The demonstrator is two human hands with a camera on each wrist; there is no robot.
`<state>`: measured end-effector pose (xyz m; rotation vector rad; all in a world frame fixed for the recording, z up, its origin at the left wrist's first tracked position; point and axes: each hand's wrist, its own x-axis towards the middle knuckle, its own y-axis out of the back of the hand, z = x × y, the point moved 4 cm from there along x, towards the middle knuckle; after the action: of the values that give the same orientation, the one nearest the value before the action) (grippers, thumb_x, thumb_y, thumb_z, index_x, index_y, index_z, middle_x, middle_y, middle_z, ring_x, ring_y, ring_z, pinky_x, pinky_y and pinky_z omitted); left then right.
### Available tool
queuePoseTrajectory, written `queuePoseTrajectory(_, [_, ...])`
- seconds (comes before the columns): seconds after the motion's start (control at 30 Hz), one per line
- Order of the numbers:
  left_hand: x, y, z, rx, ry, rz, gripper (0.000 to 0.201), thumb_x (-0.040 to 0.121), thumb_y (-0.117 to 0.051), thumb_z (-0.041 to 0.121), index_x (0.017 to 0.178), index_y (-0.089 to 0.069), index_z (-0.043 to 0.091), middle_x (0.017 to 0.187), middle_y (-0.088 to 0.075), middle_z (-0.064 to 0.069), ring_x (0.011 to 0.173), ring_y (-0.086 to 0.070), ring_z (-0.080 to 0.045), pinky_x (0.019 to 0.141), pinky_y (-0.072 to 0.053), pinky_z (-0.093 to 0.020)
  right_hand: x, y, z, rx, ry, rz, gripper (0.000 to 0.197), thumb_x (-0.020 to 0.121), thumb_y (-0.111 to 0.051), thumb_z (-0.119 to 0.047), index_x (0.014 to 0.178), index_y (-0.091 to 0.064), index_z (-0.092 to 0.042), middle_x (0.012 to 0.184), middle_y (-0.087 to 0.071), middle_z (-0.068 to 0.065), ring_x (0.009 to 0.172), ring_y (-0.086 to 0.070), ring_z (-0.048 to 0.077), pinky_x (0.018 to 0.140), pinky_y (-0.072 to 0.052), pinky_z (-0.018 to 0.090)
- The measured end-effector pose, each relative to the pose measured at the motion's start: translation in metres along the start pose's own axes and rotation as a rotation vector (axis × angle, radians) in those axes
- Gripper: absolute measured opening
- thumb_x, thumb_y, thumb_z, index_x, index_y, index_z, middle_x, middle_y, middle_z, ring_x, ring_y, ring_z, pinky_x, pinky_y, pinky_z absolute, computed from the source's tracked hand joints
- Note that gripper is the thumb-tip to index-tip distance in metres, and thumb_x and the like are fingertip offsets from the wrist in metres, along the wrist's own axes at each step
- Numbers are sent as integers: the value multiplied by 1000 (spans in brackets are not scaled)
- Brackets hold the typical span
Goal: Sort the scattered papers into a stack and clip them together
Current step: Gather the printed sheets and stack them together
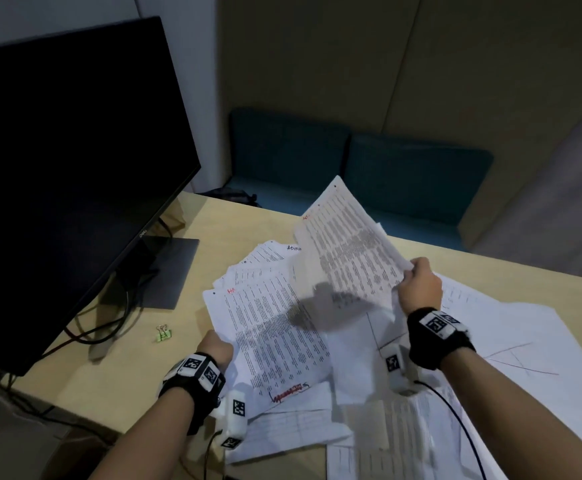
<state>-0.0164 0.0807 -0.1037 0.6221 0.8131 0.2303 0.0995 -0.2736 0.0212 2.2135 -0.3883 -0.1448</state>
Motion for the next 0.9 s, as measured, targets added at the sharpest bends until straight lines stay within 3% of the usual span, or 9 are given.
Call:
queuePoseTrajectory(0.13, [-6, 0, 5, 27, -1, -31, 5, 87, -46, -2, 84, -50, -2, 97, -56, -21, 91, -56, -31, 74, -44, -33, 10, 31, -6, 153, -19, 176, 21, 98, -36, -8, 112, -49, 1, 101, -61, 30, 78, -50, 33, 66, -32, 31])
queuePoseTrajectory(0.2, [-5, -2, 5, 35, -3, -46, 17, 86, -45, -2, 103, -50, -4, 111, -56, -22, 104, -56, -33, 84, -46, -34, 16, 41, -10, 211, -28, 221, 21, 98, -36, -6, 112, -49, 2, 104, -60, 29, 81, -51, 33, 66, -30, 30])
queuePoseTrajectory(0.3, [-4, -8, 6, -16, -45, -100, 27, 84, -45, 3, 107, -56, -6, 111, -62, -24, 100, -61, -34, 84, -50, -39, 20, 43, -10, 264, -52, 200, 23, 98, -36, -6, 113, -50, 5, 111, -59, 29, 99, -56, 38, 70, -30, 28])
queuePoseTrajectory(0.37, [-5, -11, 9, -161, -36, -122, 28, 91, -46, 12, 111, -59, -4, 111, -63, -23, 98, -61, -31, 83, -46, -35, 14, 28, -6, 247, -67, 92, 25, 98, -37, -7, 113, -51, 7, 109, -57, 29, 102, -56, 38, 71, -30, 28])
queuePoseTrajectory(0.5, [-29, -10, 19, -526, 75, -167, 68, 99, -34, 46, 152, -19, 5, 160, -18, -14, 147, -20, -31, 119, -18, -44, -17, -22, 14, 132, -96, -217, 28, 97, -40, -9, 119, -51, 5, 117, -57, 27, 109, -55, 37, 80, -39, 32])
queuePoseTrajectory(0.57, [-44, -10, 23, -658, 147, -212, 70, 97, -30, 54, 154, -13, 16, 162, -10, -10, 150, -11, -30, 118, -13, -50, -41, -48, 20, 82, -87, -404, 13, 96, -41, -4, 95, -54, -1, 97, -58, 24, 96, -53, 32, 73, -35, 30])
queuePoseTrajectory(0.67, [-51, -13, 24, -764, 182, -261, 72, 92, -28, 65, 153, -12, 30, 163, -4, -6, 150, -5, -28, 117, -9, -55, -65, -79, 33, -35, -74, -509, 35, 94, -41, -5, 65, -28, -19, 67, -41, 3, 81, -47, 26, 70, -37, 34])
queuePoseTrajectory(0.8, [-45, -15, 20, -779, 182, -267, 75, 89, -34, 68, 152, -17, 31, 162, -10, -3, 150, -11, -29, 116, -12, -56, -83, -106, 37, -109, -92, -672, 9, 96, -40, -14, 91, -35, -9, 90, -50, 11, 85, -46, 25, 73, -34, 29])
queuePoseTrajectory(0.9, [-34, -18, 10, -543, 127, -216, 84, 77, -67, 40, 147, -32, 8, 142, -47, -15, 126, -49, -32, 103, -40, -46, -90, -114, 34, -122, -76, -785, 28, 94, -49, -21, 116, -39, -6, 102, -52, 11, 90, -47, 21, 77, -34, 26])
